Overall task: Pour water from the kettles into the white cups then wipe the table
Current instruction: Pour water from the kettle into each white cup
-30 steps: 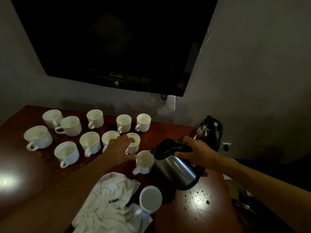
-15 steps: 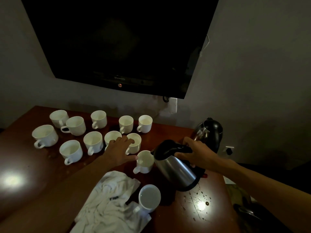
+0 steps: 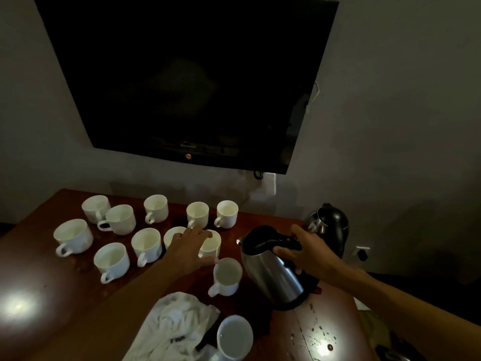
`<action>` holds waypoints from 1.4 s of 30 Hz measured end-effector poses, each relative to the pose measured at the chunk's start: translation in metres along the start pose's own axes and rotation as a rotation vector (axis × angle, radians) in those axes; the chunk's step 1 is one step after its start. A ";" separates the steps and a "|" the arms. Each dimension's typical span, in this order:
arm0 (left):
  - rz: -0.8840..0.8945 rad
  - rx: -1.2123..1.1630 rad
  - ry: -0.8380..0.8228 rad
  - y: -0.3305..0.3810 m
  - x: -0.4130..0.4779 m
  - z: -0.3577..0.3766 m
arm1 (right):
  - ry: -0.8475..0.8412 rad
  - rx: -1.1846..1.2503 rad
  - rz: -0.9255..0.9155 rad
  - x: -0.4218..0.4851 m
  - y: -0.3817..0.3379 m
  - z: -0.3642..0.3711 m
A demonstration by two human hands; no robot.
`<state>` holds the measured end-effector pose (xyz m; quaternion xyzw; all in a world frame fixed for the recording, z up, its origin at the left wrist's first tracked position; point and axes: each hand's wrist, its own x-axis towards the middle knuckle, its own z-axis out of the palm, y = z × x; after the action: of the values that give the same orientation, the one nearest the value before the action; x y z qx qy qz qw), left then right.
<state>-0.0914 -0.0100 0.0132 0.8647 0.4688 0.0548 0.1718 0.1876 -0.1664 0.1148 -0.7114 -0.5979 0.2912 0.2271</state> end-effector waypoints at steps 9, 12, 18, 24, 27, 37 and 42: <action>-0.027 0.025 0.001 -0.009 0.032 -0.019 | 0.114 0.072 -0.001 0.025 0.001 -0.005; -0.004 0.009 0.019 -0.012 0.050 -0.024 | 0.118 0.102 -0.010 0.040 0.000 -0.008; 0.013 -0.033 0.023 -0.015 0.095 -0.025 | 0.109 0.057 0.033 0.073 0.000 -0.014; 0.051 0.018 -0.021 -0.029 0.143 -0.030 | 0.087 -0.003 0.082 0.117 -0.002 -0.019; 0.056 0.061 -0.069 -0.041 0.165 -0.029 | 0.071 -0.018 0.104 0.135 0.001 -0.018; 0.076 0.149 -0.167 -0.062 0.199 -0.002 | 0.018 -0.096 0.151 0.191 0.005 -0.014; 0.057 0.123 -0.211 -0.074 0.212 0.006 | -0.059 -0.176 0.155 0.204 0.000 -0.017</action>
<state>-0.0311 0.2011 -0.0323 0.8875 0.4257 -0.0605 0.1654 0.2229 0.0341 0.0985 -0.7638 -0.5708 0.2752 0.1230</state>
